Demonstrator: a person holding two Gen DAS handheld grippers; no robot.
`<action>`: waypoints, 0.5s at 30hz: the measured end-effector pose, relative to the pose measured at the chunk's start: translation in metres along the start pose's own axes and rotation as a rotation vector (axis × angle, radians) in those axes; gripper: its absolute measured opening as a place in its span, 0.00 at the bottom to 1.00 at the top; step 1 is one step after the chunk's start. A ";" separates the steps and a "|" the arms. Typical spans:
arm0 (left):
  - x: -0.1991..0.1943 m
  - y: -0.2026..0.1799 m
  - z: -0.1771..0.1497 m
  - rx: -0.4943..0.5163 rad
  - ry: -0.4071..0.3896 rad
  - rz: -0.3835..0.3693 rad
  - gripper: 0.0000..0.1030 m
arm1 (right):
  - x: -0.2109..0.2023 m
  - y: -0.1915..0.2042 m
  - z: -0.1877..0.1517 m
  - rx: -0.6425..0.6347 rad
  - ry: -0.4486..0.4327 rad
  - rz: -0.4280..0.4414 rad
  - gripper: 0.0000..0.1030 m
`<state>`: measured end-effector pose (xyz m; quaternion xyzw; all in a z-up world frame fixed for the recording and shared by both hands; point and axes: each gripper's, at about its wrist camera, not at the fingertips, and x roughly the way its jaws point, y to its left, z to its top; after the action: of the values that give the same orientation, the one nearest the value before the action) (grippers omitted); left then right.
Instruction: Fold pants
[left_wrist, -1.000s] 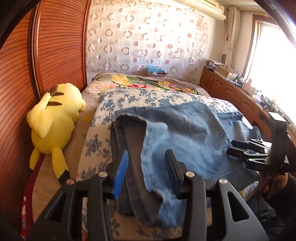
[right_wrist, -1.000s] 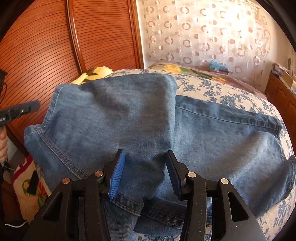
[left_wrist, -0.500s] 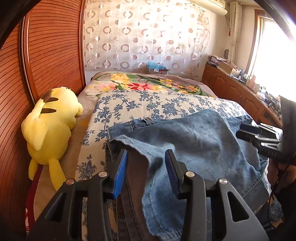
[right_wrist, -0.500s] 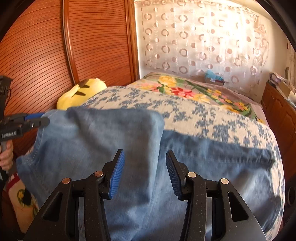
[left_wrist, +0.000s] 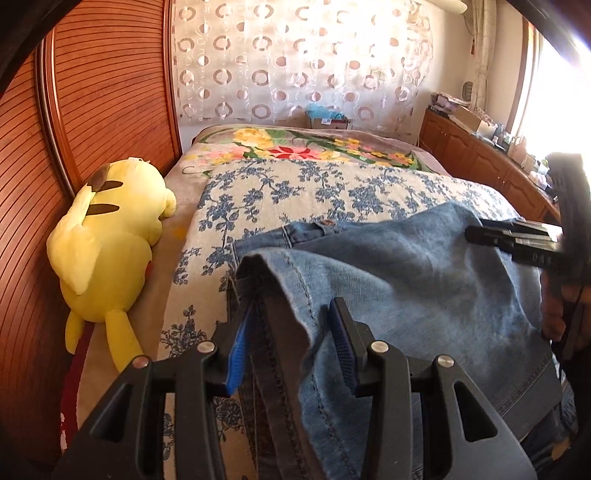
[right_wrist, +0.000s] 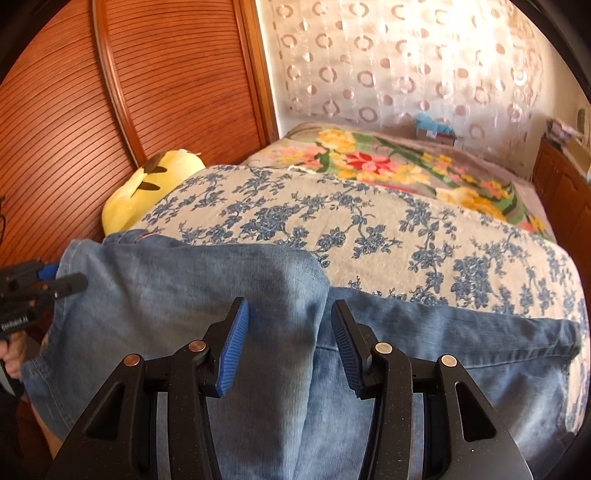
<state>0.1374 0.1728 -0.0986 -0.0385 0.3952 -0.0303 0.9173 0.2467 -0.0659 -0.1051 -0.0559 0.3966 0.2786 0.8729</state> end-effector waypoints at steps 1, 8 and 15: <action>0.000 0.000 -0.002 0.005 0.000 -0.004 0.36 | 0.002 -0.002 0.001 0.014 0.005 0.004 0.45; -0.002 -0.003 -0.005 0.033 -0.008 -0.041 0.18 | 0.007 -0.006 0.004 0.036 0.027 0.065 0.20; -0.005 -0.001 -0.002 0.029 -0.022 -0.041 0.10 | -0.003 -0.002 -0.001 -0.007 -0.023 0.058 0.04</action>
<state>0.1321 0.1723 -0.0965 -0.0336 0.3838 -0.0544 0.9212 0.2462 -0.0691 -0.1038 -0.0443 0.3872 0.3056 0.8688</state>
